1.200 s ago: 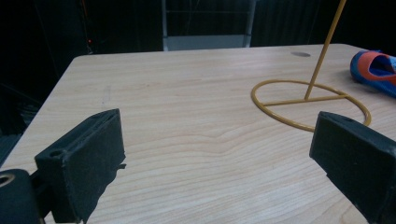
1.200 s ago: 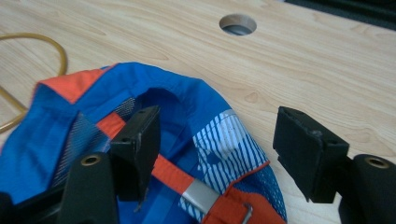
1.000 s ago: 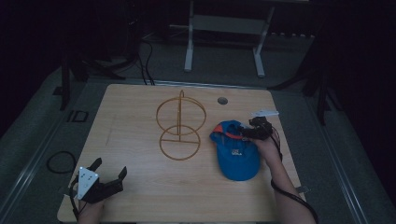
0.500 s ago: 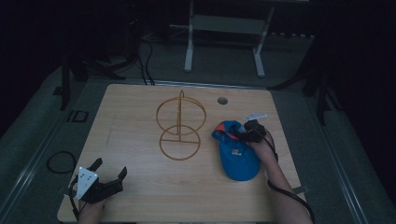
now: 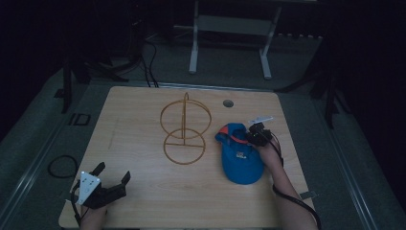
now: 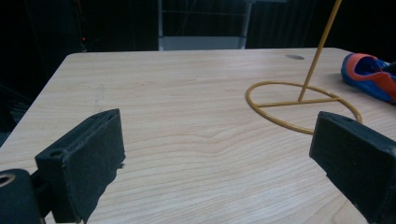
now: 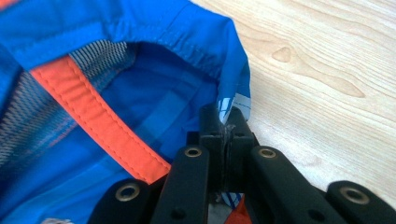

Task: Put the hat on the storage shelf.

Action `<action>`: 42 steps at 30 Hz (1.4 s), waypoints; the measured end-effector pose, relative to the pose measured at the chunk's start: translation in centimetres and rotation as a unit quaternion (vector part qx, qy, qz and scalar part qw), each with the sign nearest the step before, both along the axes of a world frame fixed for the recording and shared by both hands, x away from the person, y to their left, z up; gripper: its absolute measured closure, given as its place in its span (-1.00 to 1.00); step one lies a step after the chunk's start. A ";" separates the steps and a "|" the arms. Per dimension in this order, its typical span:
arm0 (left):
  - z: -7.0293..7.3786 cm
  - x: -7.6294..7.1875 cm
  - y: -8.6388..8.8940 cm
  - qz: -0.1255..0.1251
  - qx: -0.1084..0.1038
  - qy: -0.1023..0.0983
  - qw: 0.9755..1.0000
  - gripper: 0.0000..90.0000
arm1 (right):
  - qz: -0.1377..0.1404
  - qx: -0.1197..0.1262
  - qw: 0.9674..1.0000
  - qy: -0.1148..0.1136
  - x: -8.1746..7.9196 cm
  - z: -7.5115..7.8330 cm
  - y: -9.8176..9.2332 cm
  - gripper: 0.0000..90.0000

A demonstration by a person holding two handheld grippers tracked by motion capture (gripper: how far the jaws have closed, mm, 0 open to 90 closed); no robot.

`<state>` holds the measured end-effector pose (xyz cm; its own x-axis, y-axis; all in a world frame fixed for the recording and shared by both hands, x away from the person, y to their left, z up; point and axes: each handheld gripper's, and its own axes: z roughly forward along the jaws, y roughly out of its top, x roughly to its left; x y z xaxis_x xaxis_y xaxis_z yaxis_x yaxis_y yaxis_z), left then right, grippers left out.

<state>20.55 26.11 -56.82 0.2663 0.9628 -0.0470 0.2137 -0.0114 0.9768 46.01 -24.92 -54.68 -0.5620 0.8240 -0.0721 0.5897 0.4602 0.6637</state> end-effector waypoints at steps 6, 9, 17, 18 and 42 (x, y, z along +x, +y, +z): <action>0.1 0.0 -0.3 0.004 0.022 0.004 1.000 -0.92 | 0.003 0.018 0.999 -0.045 -1.4 2.8 -0.4 0.98; 0.1 0.0 -0.3 0.007 0.021 0.004 1.000 -0.92 | -0.001 0.036 0.997 -0.066 -2.3 4.6 -0.6 0.98; 0.1 0.2 0.0 0.006 0.006 0.004 1.000 -0.92 | -0.003 0.068 0.992 -0.110 -4.6 8.3 -1.1 0.98; 0.1 0.2 0.0 0.005 0.005 0.005 1.000 -0.92 | -0.003 0.072 0.990 -0.125 -5.4 9.2 -1.1 0.98; 3.5 0.4 -2.7 -0.072 -0.033 0.030 0.996 -0.91 | 0.008 0.110 0.971 -0.214 -11.5 17.9 -3.5 0.98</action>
